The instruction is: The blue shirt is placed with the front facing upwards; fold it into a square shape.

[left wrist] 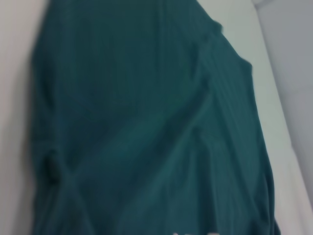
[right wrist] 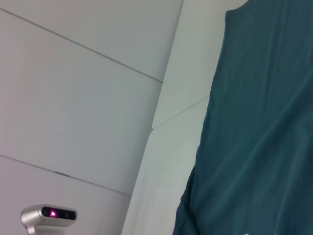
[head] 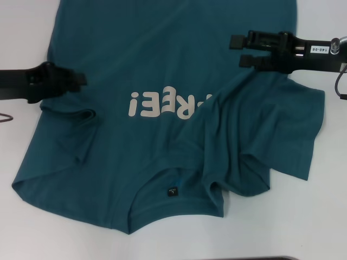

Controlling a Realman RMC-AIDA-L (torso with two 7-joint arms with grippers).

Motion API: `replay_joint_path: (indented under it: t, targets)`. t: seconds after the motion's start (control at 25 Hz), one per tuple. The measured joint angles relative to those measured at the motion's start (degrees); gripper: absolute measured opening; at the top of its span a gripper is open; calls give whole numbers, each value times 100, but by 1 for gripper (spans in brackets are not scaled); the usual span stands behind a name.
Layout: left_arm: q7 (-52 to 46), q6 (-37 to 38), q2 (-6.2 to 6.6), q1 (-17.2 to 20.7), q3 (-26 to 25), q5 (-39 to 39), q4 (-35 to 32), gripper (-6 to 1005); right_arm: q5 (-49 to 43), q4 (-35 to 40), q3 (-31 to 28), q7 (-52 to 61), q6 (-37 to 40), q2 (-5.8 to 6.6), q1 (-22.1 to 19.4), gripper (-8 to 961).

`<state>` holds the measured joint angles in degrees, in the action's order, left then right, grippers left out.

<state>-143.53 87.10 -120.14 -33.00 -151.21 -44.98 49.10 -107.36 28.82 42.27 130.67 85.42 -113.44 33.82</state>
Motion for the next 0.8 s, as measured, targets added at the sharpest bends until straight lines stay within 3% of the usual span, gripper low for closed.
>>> replay_joint_path:
  t: [0.16,0.32,0.6,0.72,0.8]
  targets:
    - [101,82,-22,-32,367,-114,153,251,2,1,0,8,-21,6,10,900]
    - [91,-7,21,30,273,-251,161,350,4,2,0,10,-24,7,25,900]
    - [-484,-317,319,349,222,-192,124,509,4,2,-19,11,-26,24,17,899]
    - [-585,-432,352,412,219,-45,138,753,4,2,-43,11,-26,32,18,899]
    - [-660,-588,349,424,244,148,127,799,4,2,-60,12,-26,39,18,898]
